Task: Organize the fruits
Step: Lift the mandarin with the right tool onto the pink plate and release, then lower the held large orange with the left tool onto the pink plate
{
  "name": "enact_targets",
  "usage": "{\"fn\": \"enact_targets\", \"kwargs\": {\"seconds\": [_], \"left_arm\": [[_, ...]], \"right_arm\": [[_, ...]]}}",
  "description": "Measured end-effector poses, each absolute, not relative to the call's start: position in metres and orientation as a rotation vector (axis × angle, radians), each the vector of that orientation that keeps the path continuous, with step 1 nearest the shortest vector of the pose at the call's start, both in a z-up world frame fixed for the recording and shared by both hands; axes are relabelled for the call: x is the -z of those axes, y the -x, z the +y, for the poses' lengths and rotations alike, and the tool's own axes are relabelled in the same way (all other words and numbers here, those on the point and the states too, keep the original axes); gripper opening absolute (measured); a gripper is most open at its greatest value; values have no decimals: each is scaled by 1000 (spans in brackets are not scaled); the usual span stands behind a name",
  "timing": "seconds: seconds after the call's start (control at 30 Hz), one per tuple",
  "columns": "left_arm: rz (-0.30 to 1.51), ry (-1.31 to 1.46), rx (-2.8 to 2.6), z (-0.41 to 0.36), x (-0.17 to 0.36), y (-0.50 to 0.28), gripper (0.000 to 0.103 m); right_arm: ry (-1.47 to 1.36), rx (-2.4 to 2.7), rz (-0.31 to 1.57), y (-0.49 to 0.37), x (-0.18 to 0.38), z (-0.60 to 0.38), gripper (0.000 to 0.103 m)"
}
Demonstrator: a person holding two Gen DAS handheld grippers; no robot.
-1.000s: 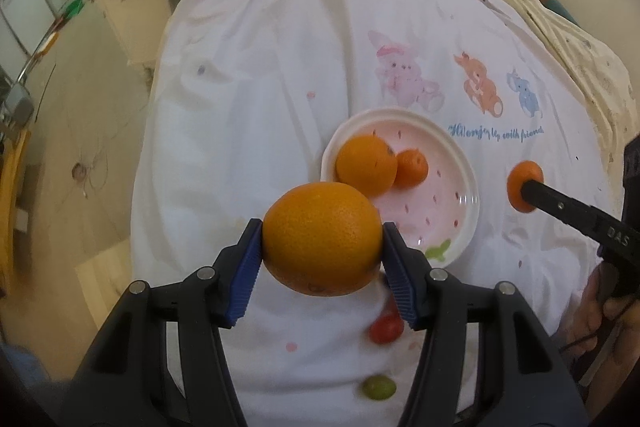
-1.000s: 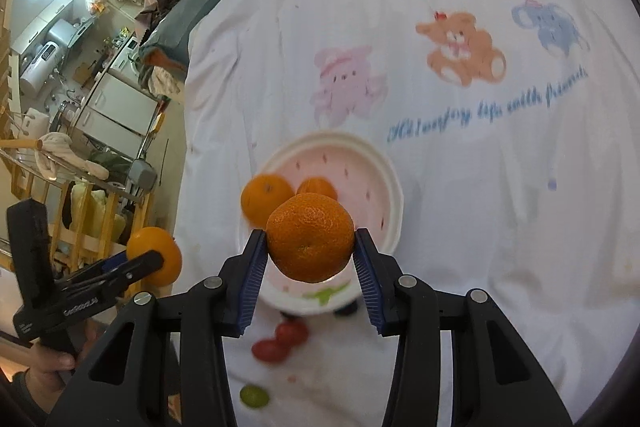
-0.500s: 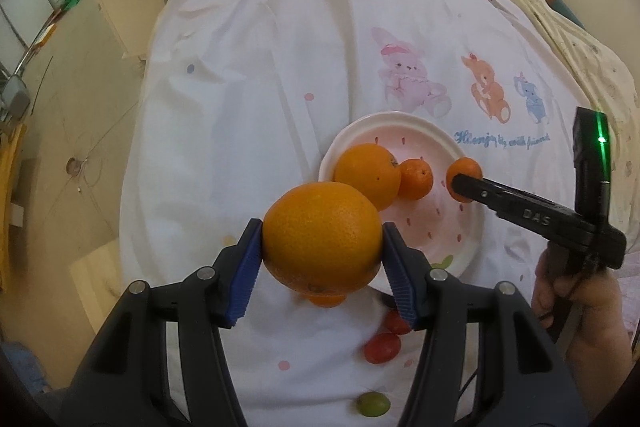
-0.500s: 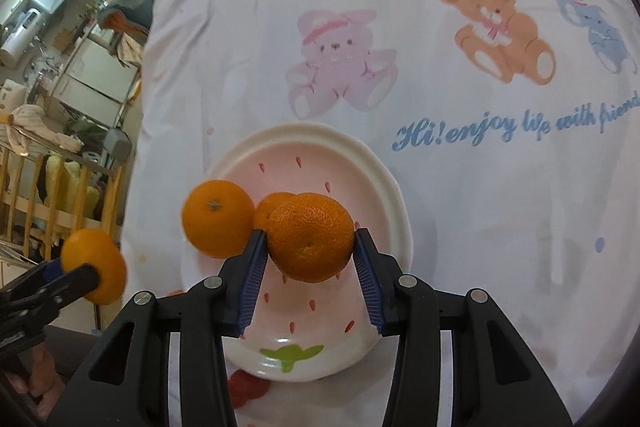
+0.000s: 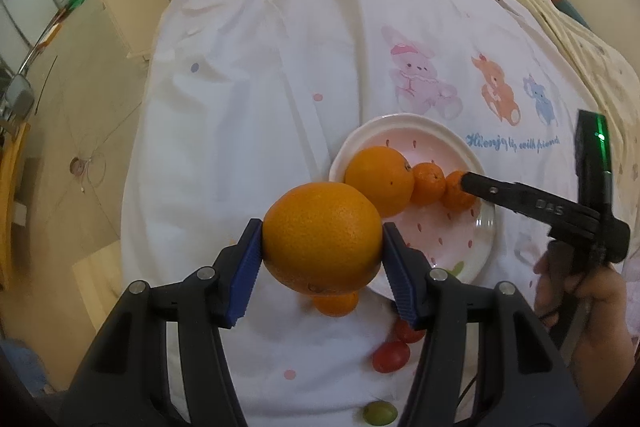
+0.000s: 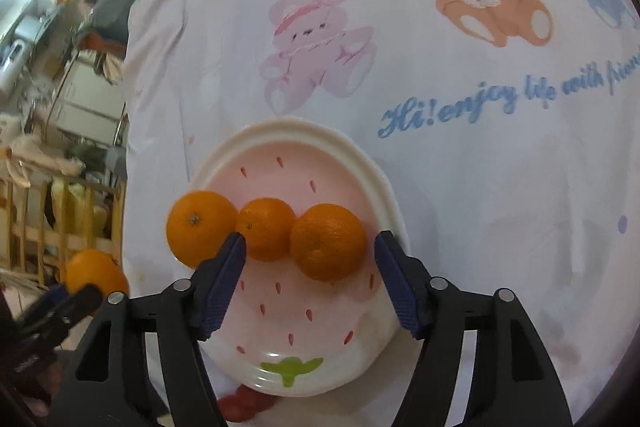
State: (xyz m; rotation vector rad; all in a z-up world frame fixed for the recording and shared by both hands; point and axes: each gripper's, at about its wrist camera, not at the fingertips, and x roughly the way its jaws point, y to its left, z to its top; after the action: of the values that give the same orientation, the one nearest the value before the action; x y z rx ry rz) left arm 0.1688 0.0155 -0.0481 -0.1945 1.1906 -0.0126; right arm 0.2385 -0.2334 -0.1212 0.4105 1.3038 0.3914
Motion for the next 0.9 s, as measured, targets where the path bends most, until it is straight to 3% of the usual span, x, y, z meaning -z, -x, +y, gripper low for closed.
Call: {"fn": "enact_targets", "kwargs": {"seconds": [0.23, 0.33, 0.9], "left_arm": [[1177, 160, 28, 2, 42, -179, 54], [1179, 177, 49, -10, 39, -200, 54], [1195, 189, 135, -85, 81, -283, 55]], "right_arm": [[-498, -327, 1284, -214, 93, -264, 74], [-525, -300, 1248, -197, 78, -278, 88], [-648, -231, 1230, -196, 82, -311, 88]]}}
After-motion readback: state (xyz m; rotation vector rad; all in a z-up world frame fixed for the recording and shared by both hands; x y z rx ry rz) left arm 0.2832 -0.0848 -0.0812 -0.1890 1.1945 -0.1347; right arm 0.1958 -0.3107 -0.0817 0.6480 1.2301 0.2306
